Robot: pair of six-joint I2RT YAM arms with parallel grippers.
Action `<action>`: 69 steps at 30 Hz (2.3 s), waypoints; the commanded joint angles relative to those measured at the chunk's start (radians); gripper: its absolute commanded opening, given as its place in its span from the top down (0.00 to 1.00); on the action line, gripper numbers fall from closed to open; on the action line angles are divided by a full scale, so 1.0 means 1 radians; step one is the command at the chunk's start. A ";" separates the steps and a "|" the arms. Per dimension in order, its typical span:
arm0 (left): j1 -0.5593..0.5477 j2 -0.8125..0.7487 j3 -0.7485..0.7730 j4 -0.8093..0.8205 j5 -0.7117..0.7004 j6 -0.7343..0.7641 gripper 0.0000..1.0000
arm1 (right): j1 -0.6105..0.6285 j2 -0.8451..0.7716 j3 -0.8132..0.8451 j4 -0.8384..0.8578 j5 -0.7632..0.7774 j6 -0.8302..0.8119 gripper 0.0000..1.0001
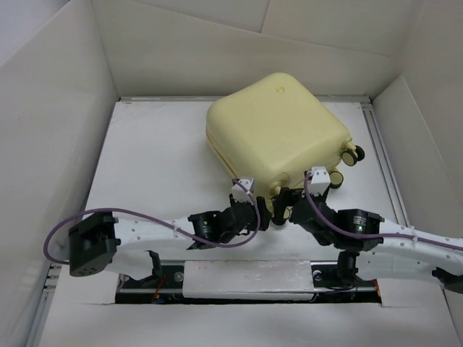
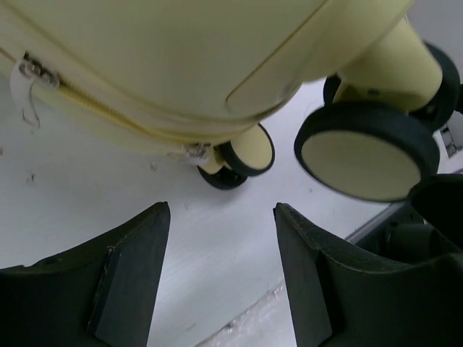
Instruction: Pack the luggage
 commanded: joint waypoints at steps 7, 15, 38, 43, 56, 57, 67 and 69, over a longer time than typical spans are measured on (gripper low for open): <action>-0.001 0.162 0.141 0.047 -0.242 0.057 0.47 | -0.314 0.039 0.042 0.172 -0.360 -0.371 0.04; -0.001 0.232 0.160 0.015 -0.386 -0.009 0.56 | -0.396 0.082 0.015 0.275 -0.573 -0.451 0.17; -0.001 0.145 0.065 0.096 -0.495 0.071 1.00 | -0.531 0.137 -0.028 0.297 -0.710 -0.509 0.48; 0.022 0.096 0.008 0.111 -0.463 0.089 1.00 | -0.574 0.151 -0.028 0.278 -0.720 -0.518 0.99; 0.244 0.002 -0.106 0.105 -0.309 0.111 1.00 | -0.543 0.034 -0.091 0.232 -0.708 -0.491 1.00; 0.258 0.002 -0.118 0.105 -0.299 0.111 1.00 | -0.530 0.049 -0.091 0.223 -0.708 -0.491 1.00; 0.421 0.038 -0.098 0.044 -0.216 0.083 1.00 | -0.459 0.085 -0.082 0.194 -0.662 -0.482 1.00; 0.452 0.024 -0.089 0.023 -0.205 0.066 1.00 | -0.447 0.085 -0.082 0.206 -0.673 -0.482 1.00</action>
